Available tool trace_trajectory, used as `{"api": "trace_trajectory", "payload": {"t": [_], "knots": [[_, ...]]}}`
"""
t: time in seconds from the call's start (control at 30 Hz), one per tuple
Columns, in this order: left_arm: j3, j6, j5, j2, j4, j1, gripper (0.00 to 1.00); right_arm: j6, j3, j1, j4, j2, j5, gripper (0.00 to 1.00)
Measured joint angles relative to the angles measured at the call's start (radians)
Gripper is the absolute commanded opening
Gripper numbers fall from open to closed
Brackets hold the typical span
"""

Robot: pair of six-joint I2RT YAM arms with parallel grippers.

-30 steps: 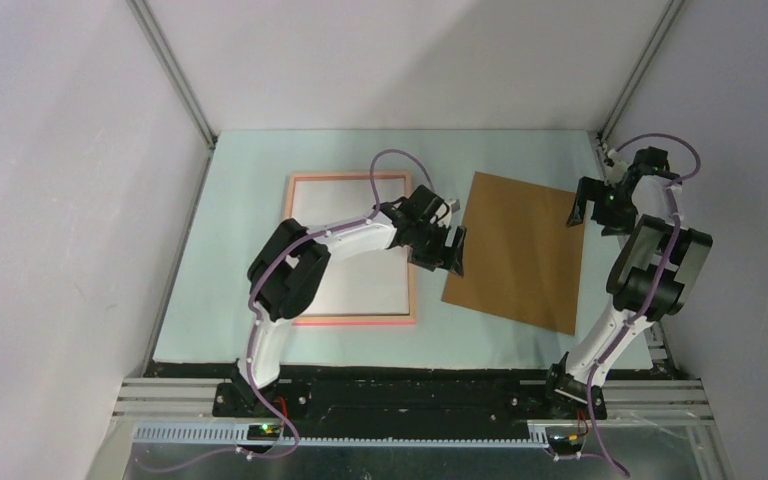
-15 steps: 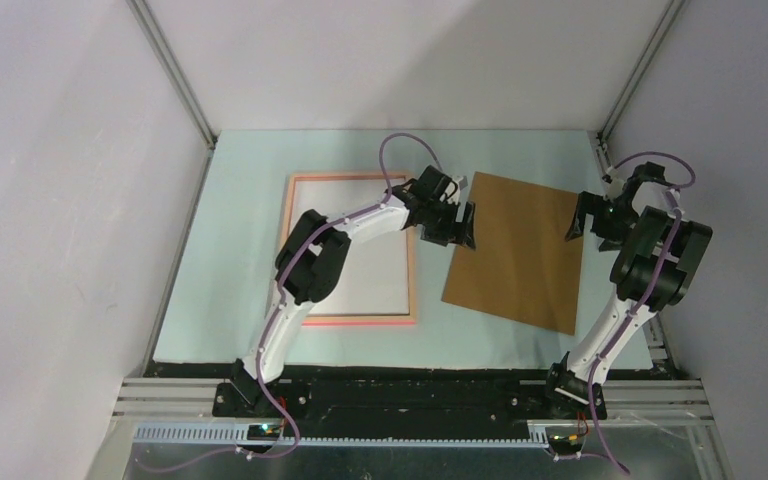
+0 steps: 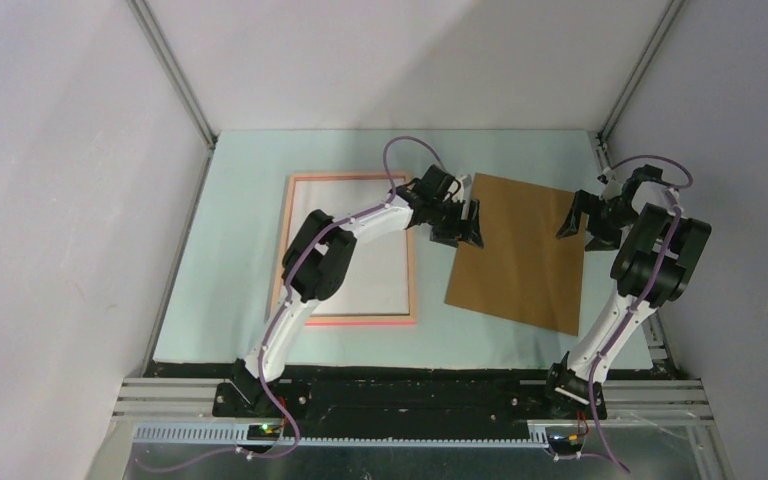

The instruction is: Put the photo into the frame

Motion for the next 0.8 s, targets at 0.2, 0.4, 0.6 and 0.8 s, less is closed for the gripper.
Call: {"api": "trace_trajectory", "payload": {"t": [0.2,0.4,0.6,0.8], "knots": [[-0.077,-0.008,0.022,-0.037,0.035,0.000,0.84,0.004,0.026,-0.009,-0.029,0.025,-0.101,0.94],[-0.161,-0.007,0.030,-0.093,0.030,0.000,0.84,-0.005,0.031,-0.026,-0.063,0.039,-0.215,0.92],[-0.196,0.012,0.037,-0.122,-0.008,0.002,0.84,-0.027,0.031,-0.037,-0.100,0.031,-0.312,0.90],[-0.196,0.040,0.068,-0.125,-0.041,0.011,0.84,-0.069,0.032,-0.050,-0.160,-0.062,-0.415,0.87]]}}
